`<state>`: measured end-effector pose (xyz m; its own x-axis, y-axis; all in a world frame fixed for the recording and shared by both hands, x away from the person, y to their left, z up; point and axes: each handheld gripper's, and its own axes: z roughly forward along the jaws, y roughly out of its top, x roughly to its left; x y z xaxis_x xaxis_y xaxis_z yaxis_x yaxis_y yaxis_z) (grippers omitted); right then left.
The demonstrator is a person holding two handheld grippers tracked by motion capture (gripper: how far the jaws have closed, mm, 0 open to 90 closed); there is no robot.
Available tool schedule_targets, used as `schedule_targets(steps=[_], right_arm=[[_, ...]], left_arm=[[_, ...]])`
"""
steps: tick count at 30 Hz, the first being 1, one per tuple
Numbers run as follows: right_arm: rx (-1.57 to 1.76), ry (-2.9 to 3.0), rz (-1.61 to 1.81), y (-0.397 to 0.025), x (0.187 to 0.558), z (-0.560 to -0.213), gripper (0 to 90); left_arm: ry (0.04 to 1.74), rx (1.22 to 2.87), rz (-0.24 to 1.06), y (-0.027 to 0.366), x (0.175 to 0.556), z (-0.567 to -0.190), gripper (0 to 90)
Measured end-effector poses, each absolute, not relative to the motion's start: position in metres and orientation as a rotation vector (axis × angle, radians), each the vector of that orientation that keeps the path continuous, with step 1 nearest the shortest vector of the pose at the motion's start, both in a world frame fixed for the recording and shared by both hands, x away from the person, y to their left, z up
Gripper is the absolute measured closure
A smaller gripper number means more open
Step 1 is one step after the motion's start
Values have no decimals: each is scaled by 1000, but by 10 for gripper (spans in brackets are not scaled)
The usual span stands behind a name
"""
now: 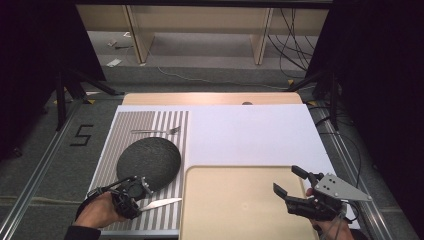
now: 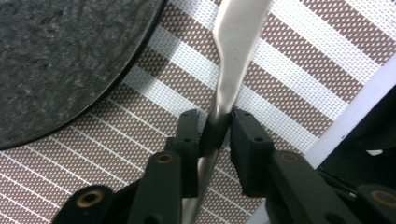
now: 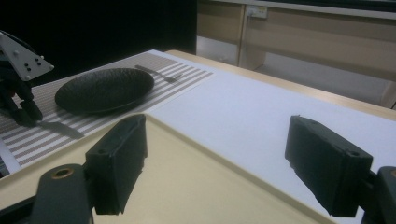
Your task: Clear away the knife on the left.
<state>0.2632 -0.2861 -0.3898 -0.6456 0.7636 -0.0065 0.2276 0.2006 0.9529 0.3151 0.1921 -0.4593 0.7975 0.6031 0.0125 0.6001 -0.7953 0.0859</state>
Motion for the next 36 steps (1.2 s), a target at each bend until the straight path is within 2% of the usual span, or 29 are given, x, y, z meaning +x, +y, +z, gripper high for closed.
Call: schedule_targets(steps=[7, 26, 36], right_arm=[[920, 1995, 1454, -286, 263, -390, 217], [924, 1995, 1449, -286, 264, -390, 219], [924, 1996, 1446, -286, 264, -390, 219]], left_arm=[[949, 2920, 55, 190, 314, -459, 789], [966, 2884, 33, 194, 315, -458, 799], [964, 2801, 27, 196, 312, -444, 801]])
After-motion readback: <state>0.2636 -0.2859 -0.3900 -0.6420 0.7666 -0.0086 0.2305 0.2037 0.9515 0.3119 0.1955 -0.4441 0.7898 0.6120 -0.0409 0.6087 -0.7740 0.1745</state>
